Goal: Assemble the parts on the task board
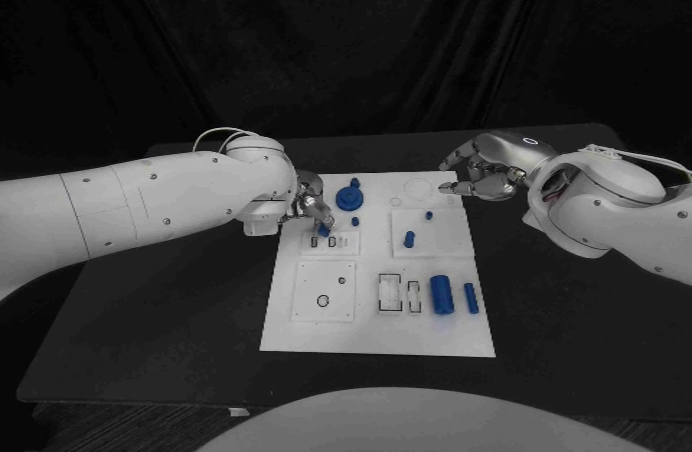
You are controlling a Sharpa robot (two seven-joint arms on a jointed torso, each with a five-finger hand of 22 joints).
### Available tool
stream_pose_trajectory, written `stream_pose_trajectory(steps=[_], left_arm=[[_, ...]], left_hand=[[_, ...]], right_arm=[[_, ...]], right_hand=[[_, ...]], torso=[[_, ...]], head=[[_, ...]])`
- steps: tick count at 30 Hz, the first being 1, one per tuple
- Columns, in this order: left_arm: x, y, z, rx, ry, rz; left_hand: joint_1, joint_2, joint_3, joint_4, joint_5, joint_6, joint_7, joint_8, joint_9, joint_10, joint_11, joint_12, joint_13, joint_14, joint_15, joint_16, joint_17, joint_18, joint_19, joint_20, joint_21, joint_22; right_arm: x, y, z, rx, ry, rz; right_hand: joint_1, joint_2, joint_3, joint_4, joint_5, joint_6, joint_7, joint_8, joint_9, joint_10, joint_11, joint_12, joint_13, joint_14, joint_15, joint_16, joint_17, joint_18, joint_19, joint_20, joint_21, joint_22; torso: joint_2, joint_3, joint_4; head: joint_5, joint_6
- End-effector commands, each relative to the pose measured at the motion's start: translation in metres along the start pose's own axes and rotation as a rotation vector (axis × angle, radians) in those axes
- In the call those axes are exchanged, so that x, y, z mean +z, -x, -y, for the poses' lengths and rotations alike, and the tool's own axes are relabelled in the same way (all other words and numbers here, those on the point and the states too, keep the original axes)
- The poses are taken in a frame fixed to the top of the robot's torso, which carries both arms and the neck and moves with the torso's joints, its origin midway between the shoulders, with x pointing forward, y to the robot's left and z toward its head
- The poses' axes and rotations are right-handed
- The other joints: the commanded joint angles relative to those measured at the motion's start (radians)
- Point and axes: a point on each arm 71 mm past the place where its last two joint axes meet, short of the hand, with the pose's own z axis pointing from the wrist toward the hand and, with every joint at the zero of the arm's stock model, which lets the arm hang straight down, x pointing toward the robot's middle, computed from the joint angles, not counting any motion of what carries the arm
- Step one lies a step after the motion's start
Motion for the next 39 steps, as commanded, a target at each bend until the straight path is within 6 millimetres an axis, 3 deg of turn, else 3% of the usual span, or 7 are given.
stream_pose_trajectory(steps=[1,11,20,39], left_arm=[[0.000,-0.001,-0.001,-0.049,0.013,-0.005],[-0.001,-0.008,-0.004,-0.190,0.021,-0.093],[-0.002,-0.009,-0.002,-0.213,0.010,-0.086],[0.002,-0.016,-0.005,-0.231,0.009,-0.088]], left_hand=[[-0.012,0.002,0.028,-0.020,0.006,0.007,-0.003,-0.011,0.000,0.103,-0.008,0.003,0.262,0.104,-0.008,0.003,0.263,-0.003,0.007,-0.004,-0.003,0.100],[-0.024,0.002,0.054,-0.037,0.007,0.018,-0.004,-0.036,-0.004,0.103,-0.011,0.003,0.262,0.104,-0.013,0.003,0.263,-0.001,0.006,-0.009,-0.011,0.095],[-0.027,0.006,0.056,-0.036,0.008,0.020,-0.003,-0.038,-0.003,0.103,-0.011,0.003,0.262,0.104,-0.013,0.003,0.263,-0.001,0.005,-0.009,-0.013,0.094],[-0.028,0.013,0.063,-0.037,0.011,0.017,-0.002,-0.045,-0.001,0.103,-0.010,0.003,0.262,0.104,-0.012,0.003,0.263,0.001,0.000,-0.009,-0.018,0.089]], right_arm=[[0.000,-0.002,0.000,-0.002,-0.001,-0.011],[-0.001,-0.002,0.001,-0.003,-0.004,-0.014],[-0.001,-0.005,0.002,-0.001,-0.006,-0.020],[-0.002,-0.007,0.003,0.001,-0.008,-0.025]], right_hand=[[-0.004,0.010,-0.007,-0.001,0.004,0.008,0.001,0.005,-0.001,-0.009,0.001,-0.003,-0.001,0.011,0.007,-0.007,-0.001,-0.001,-0.007,0.003,-0.004,0.128],[-0.003,0.010,-0.008,-0.002,0.004,0.009,0.001,0.004,-0.003,-0.012,0.001,-0.016,-0.012,0.010,0.007,-0.008,-0.002,-0.001,-0.008,0.003,-0.005,0.128],[-0.002,0.010,-0.009,-0.002,0.004,0.009,0.001,0.004,-0.004,-0.015,0.002,-0.024,-0.019,0.010,0.007,-0.008,-0.003,0.000,-0.008,0.003,-0.007,0.128],[-0.002,0.010,-0.010,-0.002,0.004,0.009,0.002,0.004,-0.005,-0.018,0.002,-0.035,-0.029,0.010,0.007,-0.009,-0.005,0.000,-0.008,0.004,-0.007,0.128]], torso=[[0.002,-0.0008,-0.0010],[0.002,-0.0009,-0.0016],[0.002,-0.0008,-0.0020],[0.000,-0.0009,-0.0017]], head=[[0.004,0.000],[0.007,0.000],[0.013,0.000],[0.012,0.000]])
